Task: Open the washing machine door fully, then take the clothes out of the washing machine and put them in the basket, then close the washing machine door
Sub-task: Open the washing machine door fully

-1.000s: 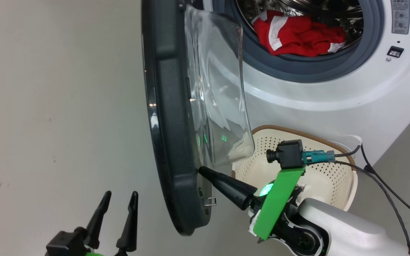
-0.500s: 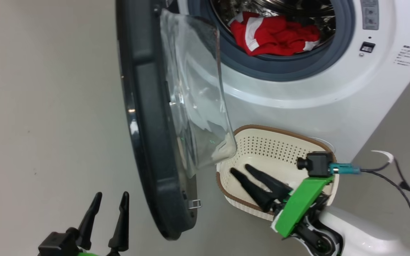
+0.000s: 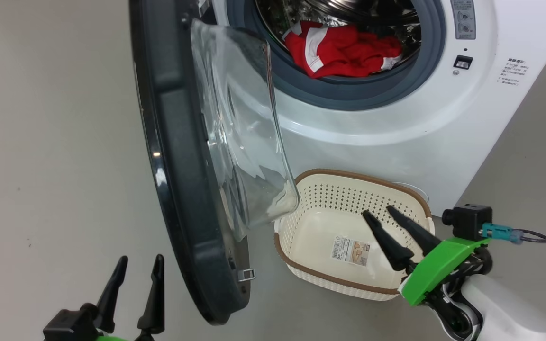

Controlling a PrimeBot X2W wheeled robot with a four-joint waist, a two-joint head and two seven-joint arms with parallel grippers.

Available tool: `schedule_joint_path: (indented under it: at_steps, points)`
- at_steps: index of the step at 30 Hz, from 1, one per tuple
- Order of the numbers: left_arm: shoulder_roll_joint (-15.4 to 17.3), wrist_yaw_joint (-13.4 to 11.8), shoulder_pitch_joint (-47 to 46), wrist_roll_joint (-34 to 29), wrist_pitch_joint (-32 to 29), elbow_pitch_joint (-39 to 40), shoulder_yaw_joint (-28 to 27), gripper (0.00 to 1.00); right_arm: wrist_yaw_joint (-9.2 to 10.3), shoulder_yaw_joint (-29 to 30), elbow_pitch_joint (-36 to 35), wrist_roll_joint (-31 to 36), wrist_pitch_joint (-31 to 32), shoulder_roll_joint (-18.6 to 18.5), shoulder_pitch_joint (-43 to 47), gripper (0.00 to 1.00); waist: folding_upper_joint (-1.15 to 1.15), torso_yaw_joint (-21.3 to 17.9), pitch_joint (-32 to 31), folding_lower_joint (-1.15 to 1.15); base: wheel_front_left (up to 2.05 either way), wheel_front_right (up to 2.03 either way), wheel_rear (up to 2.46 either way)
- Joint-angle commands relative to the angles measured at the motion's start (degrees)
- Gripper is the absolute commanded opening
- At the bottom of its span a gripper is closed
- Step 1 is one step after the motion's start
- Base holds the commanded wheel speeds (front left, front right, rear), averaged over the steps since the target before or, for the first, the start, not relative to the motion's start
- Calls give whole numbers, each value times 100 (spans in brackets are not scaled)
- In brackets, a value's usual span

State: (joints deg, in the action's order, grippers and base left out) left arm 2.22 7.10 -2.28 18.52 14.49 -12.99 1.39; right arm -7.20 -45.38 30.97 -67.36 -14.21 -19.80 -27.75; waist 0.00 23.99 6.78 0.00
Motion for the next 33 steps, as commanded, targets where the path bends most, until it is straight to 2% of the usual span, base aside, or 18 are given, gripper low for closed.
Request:
schedule_joint_path:
  at_steps: [1, 11, 15, 19, 24, 33]
  points:
    - [65, 31, -9, -73, 51, 122, -225, 100, -29, 323, -63, 459, -77, 103, 226, 100, 0, -22, -15, 0, 0, 0, 0]
    - [65, 35, 4, -104, 51, 112, -271, 100, -29, 2473, -640, 3204, -78, 777, 1183, 100, 0, -38, -52, 0, 0, 0, 0]
    - [65, 36, 2, -119, 51, 111, -277, 100, -29, 3202, -1005, 3996, -78, 1097, 1525, 100, 0, -37, -53, 0, 0, 0, 0]
    - [65, 37, 3, -131, 51, 114, -269, 100, -29, 3640, -1299, 4508, -78, 1296, 1737, 100, 0, -34, -54, 0, 0, 0, 0]
    - [65, 37, -10, -139, 51, 107, -251, 100, -29, 4061, -1527, 4809, -78, 1461, 1948, 100, 0, -25, -57, 0, 0, 0, 0]
    - [65, 38, -3, -129, 51, 96, -243, 100, -29, 4297, -1463, 5073, -78, 1576, 2231, 100, 0, -31, -44, 0, 0, 0, 0]
